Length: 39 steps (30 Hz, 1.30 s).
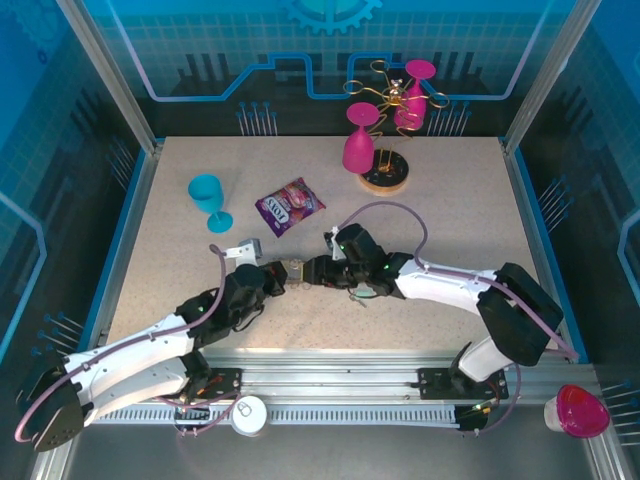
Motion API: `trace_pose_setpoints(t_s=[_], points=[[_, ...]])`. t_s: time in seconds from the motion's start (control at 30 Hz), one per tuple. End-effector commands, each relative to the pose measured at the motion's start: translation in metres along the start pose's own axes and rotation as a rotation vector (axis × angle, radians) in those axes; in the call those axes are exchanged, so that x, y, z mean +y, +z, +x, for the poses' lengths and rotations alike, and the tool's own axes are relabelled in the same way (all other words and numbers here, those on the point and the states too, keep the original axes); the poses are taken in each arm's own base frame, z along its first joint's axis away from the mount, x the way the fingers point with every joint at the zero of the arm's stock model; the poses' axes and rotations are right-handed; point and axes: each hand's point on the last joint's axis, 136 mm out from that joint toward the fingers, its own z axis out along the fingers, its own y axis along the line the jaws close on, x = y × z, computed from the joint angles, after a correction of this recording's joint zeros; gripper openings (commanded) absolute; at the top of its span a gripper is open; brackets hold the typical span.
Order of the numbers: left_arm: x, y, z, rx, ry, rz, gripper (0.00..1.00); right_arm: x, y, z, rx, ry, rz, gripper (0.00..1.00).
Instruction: Put the keys on the keyring
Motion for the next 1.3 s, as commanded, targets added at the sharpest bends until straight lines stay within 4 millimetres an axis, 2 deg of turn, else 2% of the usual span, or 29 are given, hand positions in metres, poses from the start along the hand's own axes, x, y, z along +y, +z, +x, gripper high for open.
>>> trace_pose_setpoints(t_s=[0.0, 0.17, 0.27, 0.47, 0.6, 0.87, 1.27], points=[[0.018, -0.01, 0.003, 0.031, -0.171, -0.119, 0.0, 0.012, 0.002, -0.011, 0.002, -0.047, -0.067, 0.48], [0.027, -0.015, 0.009, 0.062, -0.267, -0.187, 0.0, 0.017, -0.011, -0.017, 0.001, -0.063, -0.115, 0.48], [0.023, -0.013, 0.014, 0.094, -0.282, -0.177, 0.0, 0.019, -0.017, -0.016, 0.005, -0.101, -0.124, 0.47], [0.009, -0.012, 0.016, 0.129, -0.224, -0.101, 0.0, 0.047, -0.016, -0.014, 0.042, -0.24, -0.299, 0.42], [0.009, -0.017, 0.02, 0.153, -0.226, -0.061, 0.0, 0.052, -0.017, -0.024, 0.023, -0.282, -0.348, 0.41], [0.013, -0.022, 0.026, 0.174, -0.261, -0.035, 0.0, 0.052, -0.006, -0.03, 0.009, -0.262, -0.372, 0.38], [0.012, -0.022, 0.028, 0.186, -0.27, -0.031, 0.0, 0.057, 0.009, -0.028, 0.017, -0.243, -0.435, 0.35]])
